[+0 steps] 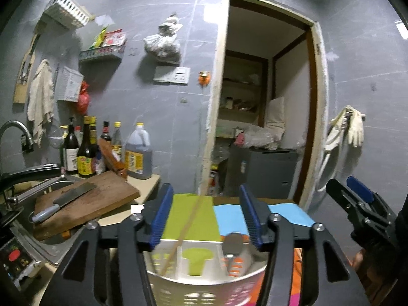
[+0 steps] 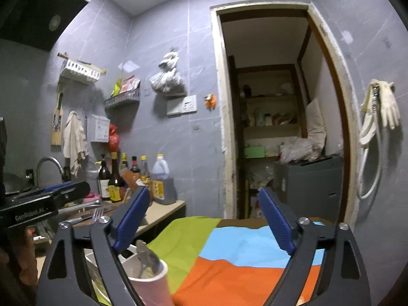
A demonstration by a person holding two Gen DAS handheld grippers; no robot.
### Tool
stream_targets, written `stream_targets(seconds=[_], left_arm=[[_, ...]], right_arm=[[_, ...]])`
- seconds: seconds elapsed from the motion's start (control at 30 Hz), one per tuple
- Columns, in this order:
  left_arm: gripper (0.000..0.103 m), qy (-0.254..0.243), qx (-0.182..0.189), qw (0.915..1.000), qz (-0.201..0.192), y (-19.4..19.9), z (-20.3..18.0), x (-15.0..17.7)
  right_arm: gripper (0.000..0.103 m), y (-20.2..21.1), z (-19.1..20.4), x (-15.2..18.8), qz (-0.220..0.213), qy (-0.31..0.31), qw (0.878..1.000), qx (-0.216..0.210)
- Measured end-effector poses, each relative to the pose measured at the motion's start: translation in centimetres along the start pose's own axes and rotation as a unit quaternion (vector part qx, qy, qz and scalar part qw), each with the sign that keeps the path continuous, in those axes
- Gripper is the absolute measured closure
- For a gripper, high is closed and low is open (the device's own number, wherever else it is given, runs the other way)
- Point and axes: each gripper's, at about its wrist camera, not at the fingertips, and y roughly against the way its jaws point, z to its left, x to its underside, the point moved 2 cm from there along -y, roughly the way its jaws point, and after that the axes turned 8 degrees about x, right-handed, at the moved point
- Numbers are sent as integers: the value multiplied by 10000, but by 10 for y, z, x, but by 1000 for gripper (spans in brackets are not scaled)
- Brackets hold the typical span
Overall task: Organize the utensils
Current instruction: 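Open the left tool over the holder while the right tool releases the spoon into it, then reach the left tool to the wire tongs while the right tool reaches the chopsticks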
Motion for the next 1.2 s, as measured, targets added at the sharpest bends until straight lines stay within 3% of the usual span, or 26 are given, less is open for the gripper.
stream_targets(seconds=[0.17, 0.23, 0.33, 0.63, 0.8, 1.0, 1.2], left_arm=[[37, -143, 264, 9995, 25, -2, -33, 1], [29, -198, 371, 9991, 50, -4, -47, 4], [24, -300, 482, 9983, 117, -10, -66, 9], [23, -548, 815, 9927, 704, -37, -111, 38], [23, -674, 935, 9869, 1127, -56, -127, 61], [23, -673, 1071, 9757, 1788, -79, -137, 91], [23, -616, 1161, 9589, 2514, -104, -141, 117]], right_arm=[[1, 25, -33, -10, -106, 28, 9996, 261], [0, 33, -44, -11, -109, 61, 9993, 359], [0, 46, -60, -10, -78, 170, 9986, 491], [0, 64, -108, 9, 254, 288, 9956, 852], [0, 60, -133, 30, 711, 234, 9918, 1040], [0, 52, -150, 54, 1262, 226, 9857, 1095], [0, 38, -159, 74, 1857, 235, 9768, 1045]])
